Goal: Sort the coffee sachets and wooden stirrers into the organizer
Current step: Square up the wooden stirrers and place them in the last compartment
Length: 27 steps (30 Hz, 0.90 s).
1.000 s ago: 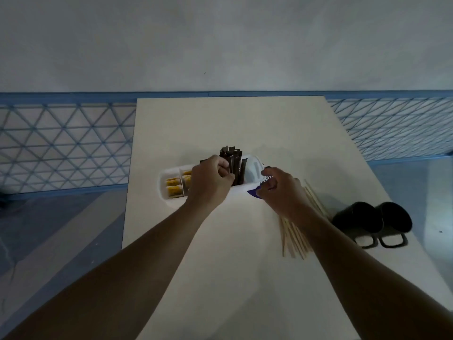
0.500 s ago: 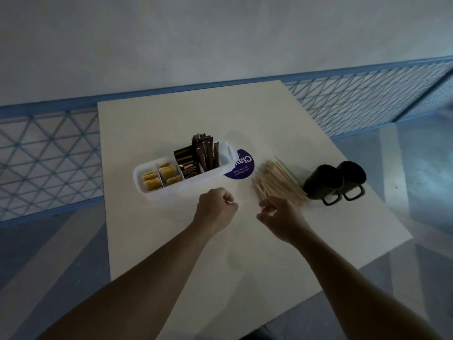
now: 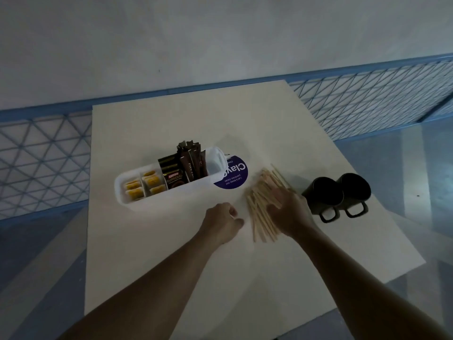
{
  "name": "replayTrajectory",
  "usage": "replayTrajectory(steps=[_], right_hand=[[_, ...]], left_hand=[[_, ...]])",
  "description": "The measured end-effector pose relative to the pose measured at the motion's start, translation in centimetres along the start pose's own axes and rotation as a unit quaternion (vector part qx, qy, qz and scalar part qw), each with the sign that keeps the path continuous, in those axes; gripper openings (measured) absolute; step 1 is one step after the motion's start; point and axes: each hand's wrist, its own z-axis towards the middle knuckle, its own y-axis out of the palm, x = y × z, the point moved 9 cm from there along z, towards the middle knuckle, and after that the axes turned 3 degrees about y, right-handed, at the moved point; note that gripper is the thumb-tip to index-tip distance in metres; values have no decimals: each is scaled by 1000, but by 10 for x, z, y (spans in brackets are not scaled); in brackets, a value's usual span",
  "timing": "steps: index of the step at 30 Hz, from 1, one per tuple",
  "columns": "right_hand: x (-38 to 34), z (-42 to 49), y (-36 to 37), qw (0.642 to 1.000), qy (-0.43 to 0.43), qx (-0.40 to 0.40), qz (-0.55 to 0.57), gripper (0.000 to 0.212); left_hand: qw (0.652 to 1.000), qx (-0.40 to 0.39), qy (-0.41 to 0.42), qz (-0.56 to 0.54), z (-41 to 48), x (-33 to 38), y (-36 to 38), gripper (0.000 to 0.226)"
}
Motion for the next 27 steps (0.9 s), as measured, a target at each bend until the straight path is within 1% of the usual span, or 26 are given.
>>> replayTrajectory(steps=[3,6,9,13,19,22,24,25,27], right_hand=[[4,19,2,1000,2,-18,-12,53],[8,33,4,999,-6,-34,-22,53],[15,46,9,998,-4,-49,-36,47],[18,52,15,996,-13,-64,-53,41],[20,60,26,994,-34,-83,-55,28],[21,63,27,995,-45,-80,-46,20],[21,65,27,994,-61,-74,-43,13],[21,66,25,995,-63,-71,-43,15],[20,67,23,995,-65,-70,-42,25]], left_hand=[[1000,9,-24,-2,11,6,10,38],[998,21,-56,-9,21,10,22,41],[996,44,-75,-6,30,17,30,45],[992,74,-95,21,39,24,36,44],[986,128,-100,47,47,34,43,44],[981,157,-101,53,49,35,45,46],[979,161,-113,61,50,32,46,42],[977,164,-118,65,50,31,45,36],[975,169,-121,78,51,30,43,24]])
